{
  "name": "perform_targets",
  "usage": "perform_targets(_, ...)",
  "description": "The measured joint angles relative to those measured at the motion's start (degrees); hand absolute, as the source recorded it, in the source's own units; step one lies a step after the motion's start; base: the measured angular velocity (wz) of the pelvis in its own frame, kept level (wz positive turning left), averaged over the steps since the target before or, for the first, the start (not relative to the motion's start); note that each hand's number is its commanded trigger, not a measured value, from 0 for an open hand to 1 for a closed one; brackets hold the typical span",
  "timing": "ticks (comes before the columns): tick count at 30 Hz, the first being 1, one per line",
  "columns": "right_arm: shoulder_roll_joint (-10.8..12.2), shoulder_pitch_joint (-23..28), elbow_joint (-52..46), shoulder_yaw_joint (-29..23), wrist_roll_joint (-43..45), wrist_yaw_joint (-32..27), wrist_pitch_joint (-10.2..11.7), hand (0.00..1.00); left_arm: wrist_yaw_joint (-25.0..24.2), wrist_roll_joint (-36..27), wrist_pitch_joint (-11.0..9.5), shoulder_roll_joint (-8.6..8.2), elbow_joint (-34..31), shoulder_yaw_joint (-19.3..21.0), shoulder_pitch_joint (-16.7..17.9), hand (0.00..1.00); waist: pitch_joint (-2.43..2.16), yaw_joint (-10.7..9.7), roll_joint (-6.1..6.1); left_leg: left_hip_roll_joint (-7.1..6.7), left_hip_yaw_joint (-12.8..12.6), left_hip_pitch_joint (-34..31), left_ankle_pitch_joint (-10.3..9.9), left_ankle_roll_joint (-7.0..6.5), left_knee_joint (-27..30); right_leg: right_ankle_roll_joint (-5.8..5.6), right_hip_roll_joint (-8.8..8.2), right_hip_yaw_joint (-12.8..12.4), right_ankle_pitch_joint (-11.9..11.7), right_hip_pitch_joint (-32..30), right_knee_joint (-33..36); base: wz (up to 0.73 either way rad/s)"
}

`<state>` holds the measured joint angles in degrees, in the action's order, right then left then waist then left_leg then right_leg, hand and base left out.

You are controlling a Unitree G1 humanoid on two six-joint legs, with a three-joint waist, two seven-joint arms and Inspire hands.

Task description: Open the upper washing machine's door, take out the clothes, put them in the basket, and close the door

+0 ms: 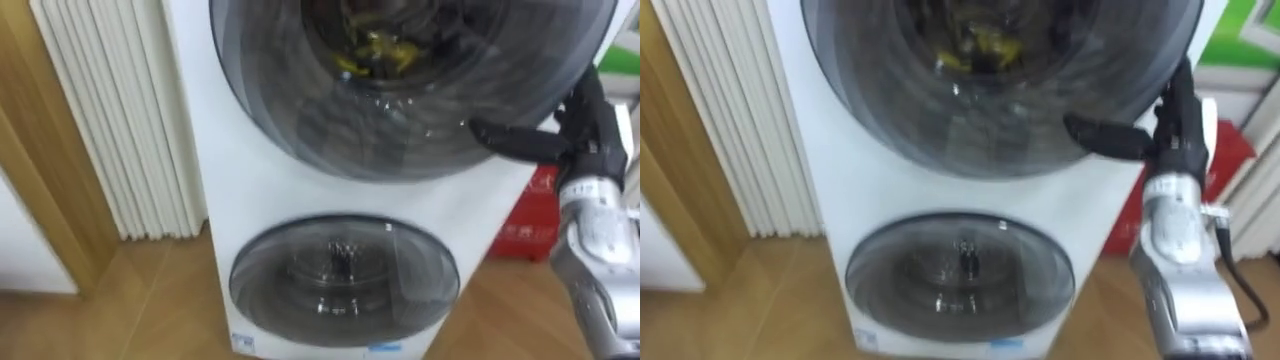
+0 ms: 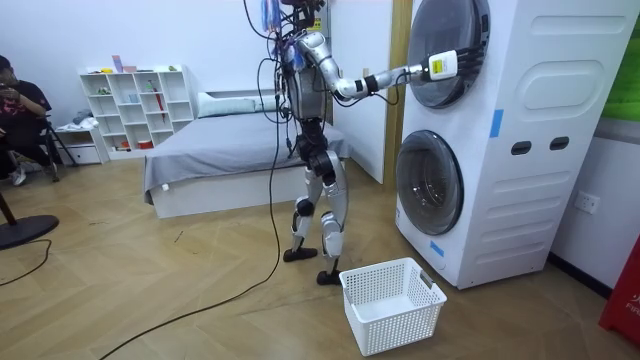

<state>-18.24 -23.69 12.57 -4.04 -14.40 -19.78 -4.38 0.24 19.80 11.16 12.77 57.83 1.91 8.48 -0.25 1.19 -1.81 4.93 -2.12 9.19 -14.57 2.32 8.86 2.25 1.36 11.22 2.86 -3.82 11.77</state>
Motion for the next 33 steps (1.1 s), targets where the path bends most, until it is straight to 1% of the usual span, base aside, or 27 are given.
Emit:
perform_targets(1,0.0,0.0,0.0,0.1,0.0,-0.1,0.0,0.0,-0.3,0.0,0.0,-0.02,0.0,0.0,0.0,0.0,-0.11,0.2,0.22,0.03,0.0,0.0,0.0,0.03,0.0,0.05,0.03,0.0,0.0,0.0,0.0,0.0)
perform_targets(3,0.0,0.0,0.0,0.1,0.0,-0.1,0.0,0.0,-0.6,-0.1,0.0,-0.02,-0.2,-0.1,-0.1,0.0,-0.05,0.3,0.49,0.07,0.0,0.0,0.1,0.03,0.0,0.57,0.06,0.0,-0.3,0.0,0.1,0.0)
perform_targets(4,0.0,0.0,0.0,0.3,0.0,-0.3,0.0,0.0,-0.7,-0.2,0.0,-0.02,-0.4,-0.1,-0.1,0.0,0.01,0.4,0.57,0.09,0.0,0.0,0.1,0.01,0.0,0.59,0.06,0.0,-0.4,0.0,0.1,0.0)
perform_targets(7,0.0,0.0,0.0,0.4,-0.1,-1.2,0.0,0.0,-0.7,-0.9,-0.1,0.0,-0.5,-0.1,-0.2,0.0,0.04,0.4,0.55,0.09,-0.2,0.0,0.1,0.0,-0.1,0.48,0.03,0.1,-0.2,0.0,0.1,0.0)
perform_targets(12,-0.1,0.0,0.0,0.4,-0.7,-2.5,-0.1,0.0,-0.8,-1.8,0.0,0.0,-1.2,-0.6,-0.2,0.0,0.12,0.4,0.32,0.06,-1.3,-0.2,0.1,-0.03,0.0,0.21,-0.14,0.0,0.0,-0.3,0.0,0.0)
perform_targets(14,-0.2,0.0,0.0,0.4,-0.8,-2.7,-0.3,0.0,-0.8,-2.2,0.1,0.02,-2.1,-1.1,-0.2,0.0,0.11,0.4,0.31,0.06,-2.5,-0.2,0.1,-0.07,0.2,0.15,-0.21,-0.1,0.0,-0.3,0.0,-0.02)
perform_targets(21,-0.2,0.0,0.0,0.4,-0.8,-2.3,-0.5,0.0,-0.9,-3.4,-0.2,-0.01,-2.7,-1.3,-1.6,0.0,0.12,0.0,0.3,0.09,-2.6,-0.5,0.1,-0.07,0.4,0.13,-0.21,0.0,0.2,-0.4,-0.2,-0.01)
perform_targets(26,-0.3,0.0,-0.8,0.3,-0.7,-0.2,-0.9,0.0,-1.5,-3.4,-0.4,0.01,-2.7,-1.0,-2.1,0.0,0.11,-0.3,0.31,0.1,-3.7,-0.5,0.1,-0.07,0.4,0.05,-0.18,-0.3,0.2,-0.6,-0.1,-0.02)
perform_targets(27,-0.3,0.0,-1.1,0.3,-0.7,0.1,-1.1,0.0,-1.8,-3.4,-0.4,0.04,-2.7,-1.0,-2.1,0.0,0.11,-0.4,0.32,0.1,-3.9,-0.6,0.1,-0.07,0.4,0.06,-0.18,-0.3,0.2,-0.7,0.0,-0.05)
perform_targets(28,-0.2,0.1,-2.4,0.4,-1.1,0.7,-1.9,0.0,-2.2,-3.4,-0.5,0.07,-2.6,-1.0,-2.1,0.0,0.12,-0.7,0.35,0.1,-4.2,-0.7,0.1,-0.07,0.4,0.08,-0.16,-0.3,0.2,-1.0,0.1,-0.09)
perform_targets(30,-0.2,0.1,-3.0,0.6,-1.2,2.3,-2.1,0.0,-2.6,-3.4,-0.5,0.07,-2.5,-1.0,-2.2,0.0,0.12,-1.0,0.37,0.14,-4.5,-0.8,0.1,-0.07,0.4,0.17,-0.12,-0.3,0.2,-1.4,0.3,-0.13)
perform_targets(31,-0.2,0.1,-3.1,0.6,-1.3,3.6,-2.1,0.0,-3.1,-3.4,-0.6,0.09,-2.4,-1.0,-2.5,0.0,0.11,-1.0,0.39,0.23,-5.2,-0.7,0.1,-0.07,0.4,0.25,-0.04,-0.4,0.1,-1.4,0.3,-0.16)
perform_targets(33,-0.2,0.2,-3.8,0.5,-1.3,5.4,-2.7,0.0,-3.3,-3.4,-1.3,0.09,-2.0,-1.0,-2.7,0.0,0.08,-1.0,0.46,0.32,-5.7,-0.5,0.1,-0.07,0.4,0.37,0.11,-0.7,0.1,-1.4,0.2,-0.17)
